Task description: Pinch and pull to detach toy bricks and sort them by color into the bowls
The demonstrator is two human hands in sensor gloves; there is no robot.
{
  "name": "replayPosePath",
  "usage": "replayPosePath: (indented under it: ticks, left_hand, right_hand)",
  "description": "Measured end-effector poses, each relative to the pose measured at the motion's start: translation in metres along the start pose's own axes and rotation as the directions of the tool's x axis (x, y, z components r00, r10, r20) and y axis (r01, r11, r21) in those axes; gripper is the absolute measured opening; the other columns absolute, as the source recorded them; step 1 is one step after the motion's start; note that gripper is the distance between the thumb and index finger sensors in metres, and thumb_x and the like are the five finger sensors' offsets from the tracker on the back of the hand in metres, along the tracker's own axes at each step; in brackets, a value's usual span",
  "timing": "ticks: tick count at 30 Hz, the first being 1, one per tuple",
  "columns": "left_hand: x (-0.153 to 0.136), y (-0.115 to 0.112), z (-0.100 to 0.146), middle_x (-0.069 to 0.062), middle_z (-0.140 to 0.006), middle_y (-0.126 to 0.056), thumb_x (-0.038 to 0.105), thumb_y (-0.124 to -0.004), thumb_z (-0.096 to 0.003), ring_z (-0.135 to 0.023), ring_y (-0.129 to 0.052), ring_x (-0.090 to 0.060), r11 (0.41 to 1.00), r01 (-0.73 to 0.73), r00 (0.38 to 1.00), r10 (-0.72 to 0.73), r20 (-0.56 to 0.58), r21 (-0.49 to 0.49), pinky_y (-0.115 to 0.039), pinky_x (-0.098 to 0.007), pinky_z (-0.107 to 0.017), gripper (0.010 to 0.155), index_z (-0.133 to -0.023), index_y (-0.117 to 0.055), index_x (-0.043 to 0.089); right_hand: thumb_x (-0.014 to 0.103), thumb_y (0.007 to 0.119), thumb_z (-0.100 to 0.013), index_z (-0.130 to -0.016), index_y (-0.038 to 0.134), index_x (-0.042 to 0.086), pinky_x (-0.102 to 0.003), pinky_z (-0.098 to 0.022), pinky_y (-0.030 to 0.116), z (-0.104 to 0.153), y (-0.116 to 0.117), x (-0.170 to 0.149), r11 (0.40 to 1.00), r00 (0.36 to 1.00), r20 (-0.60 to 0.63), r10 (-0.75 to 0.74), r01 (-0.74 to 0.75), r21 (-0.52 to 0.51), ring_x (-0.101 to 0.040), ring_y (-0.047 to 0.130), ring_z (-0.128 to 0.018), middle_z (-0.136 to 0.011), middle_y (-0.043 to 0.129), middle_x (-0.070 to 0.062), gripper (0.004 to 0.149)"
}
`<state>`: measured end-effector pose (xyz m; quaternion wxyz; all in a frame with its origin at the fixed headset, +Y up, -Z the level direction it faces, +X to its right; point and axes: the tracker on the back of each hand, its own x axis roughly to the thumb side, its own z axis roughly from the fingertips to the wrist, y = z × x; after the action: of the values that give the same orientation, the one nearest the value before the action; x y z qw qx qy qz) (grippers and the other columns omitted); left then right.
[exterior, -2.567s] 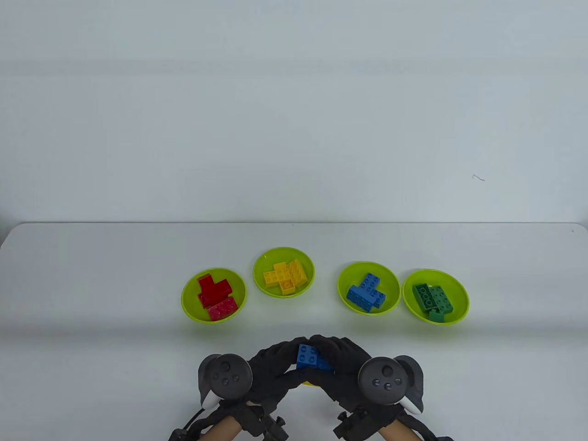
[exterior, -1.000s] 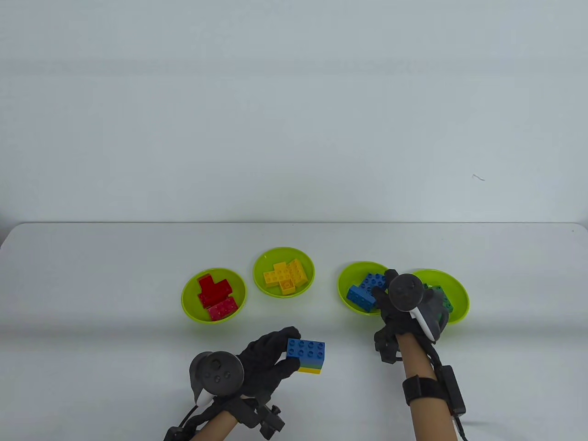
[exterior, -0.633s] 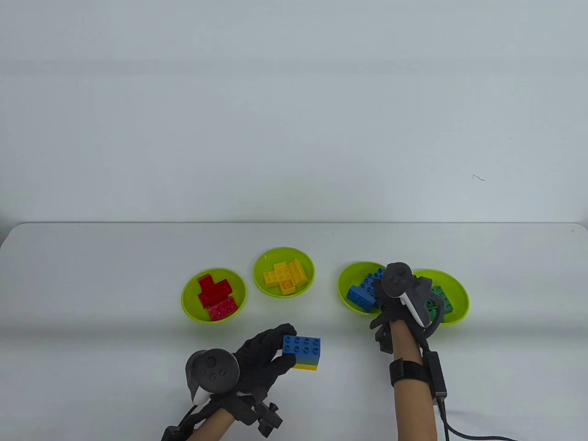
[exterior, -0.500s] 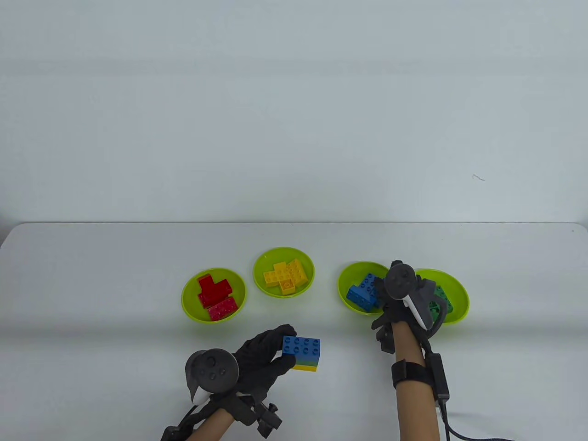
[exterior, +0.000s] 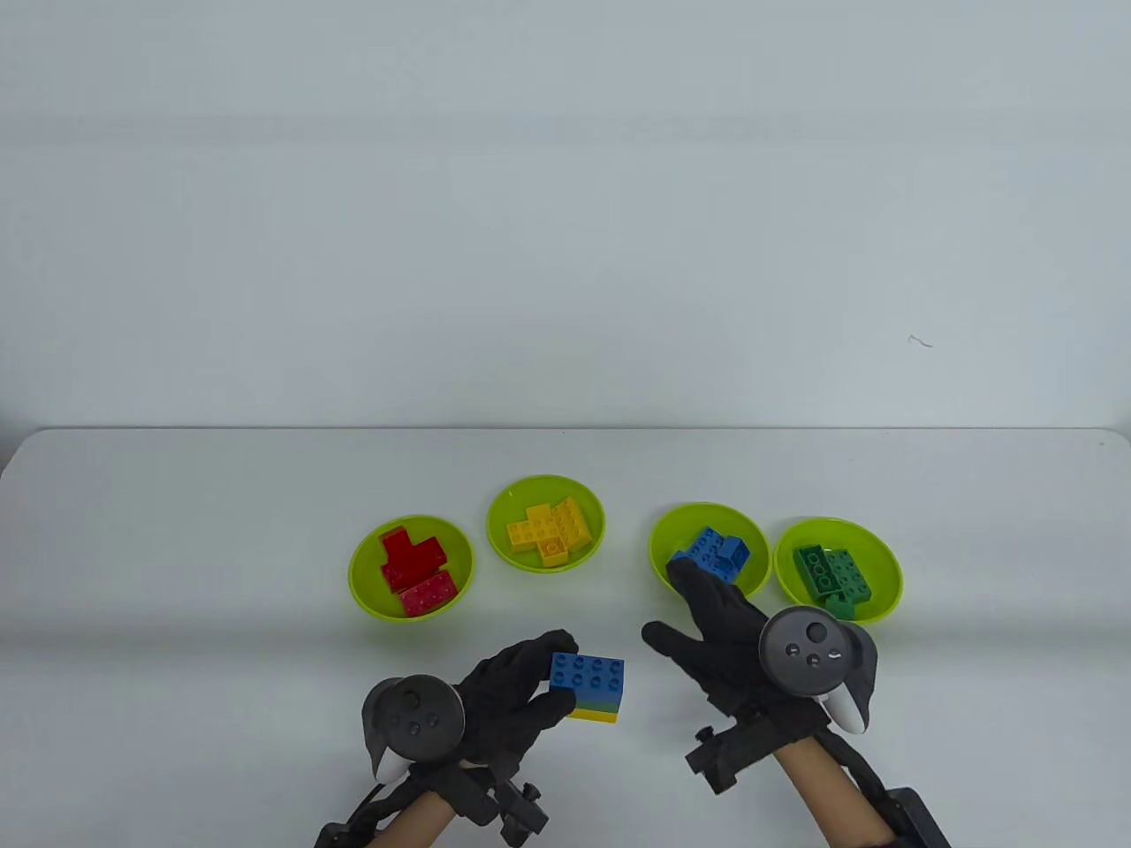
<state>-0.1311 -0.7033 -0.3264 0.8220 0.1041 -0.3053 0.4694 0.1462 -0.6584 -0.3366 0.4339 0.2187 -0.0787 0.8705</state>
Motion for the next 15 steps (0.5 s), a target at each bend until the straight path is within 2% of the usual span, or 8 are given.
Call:
replayPosePath:
  ticks: [5, 8, 15]
  left_hand:
    - [0.001, -0.001, 0.000, -0.026, -0.090, -0.081, 0.041, -0.071, -0.0463, -0.079, -0.084, -0.043, 1.000, -0.004, 1.000, 0.004, 0.007, 0.000, -0.067, -0.056, -0.061, 0.068, -0.099, -0.065, -0.001]
    - [0.001, -0.001, 0.000, -0.026, -0.090, -0.081, 0.041, -0.071, -0.0463, -0.079, -0.084, -0.043, 1.000, -0.005, 1.000, 0.005, 0.010, 0.002, -0.067, -0.055, -0.061, 0.068, -0.099, -0.065, -0.001]
    - [0.001, -0.002, 0.001, -0.026, -0.089, -0.081, 0.041, -0.071, -0.0462, -0.079, -0.085, -0.043, 1.000, -0.005, 1.000, 0.005, 0.015, -0.009, -0.068, -0.055, -0.061, 0.067, -0.099, -0.066, -0.001]
  right_hand:
    - [0.050, 0.076, -0.052, -0.108, 0.057, -0.002, -0.061, -0.071, 0.052, 0.015, 0.017, 0.015, 0.997, 0.996, 0.066, -0.055, 0.052, 0.054, -0.051, 0.072, -0.090, -0.104, 0.067, -0.031, 0.079]
    - [0.050, 0.077, -0.052, -0.107, 0.059, -0.001, -0.061, -0.070, 0.053, 0.018, 0.025, 0.018, 0.996, 0.997, 0.079, -0.026, 0.019, 0.089, -0.050, 0.074, -0.088, -0.102, 0.070, -0.030, 0.077]
    - [0.046, 0.079, -0.050, -0.102, 0.066, 0.002, -0.059, -0.068, 0.059, 0.025, 0.035, 0.019, 0.998, 0.993, 0.112, 0.029, -0.034, 0.045, -0.045, 0.081, -0.081, -0.095, 0.077, -0.025, 0.069]
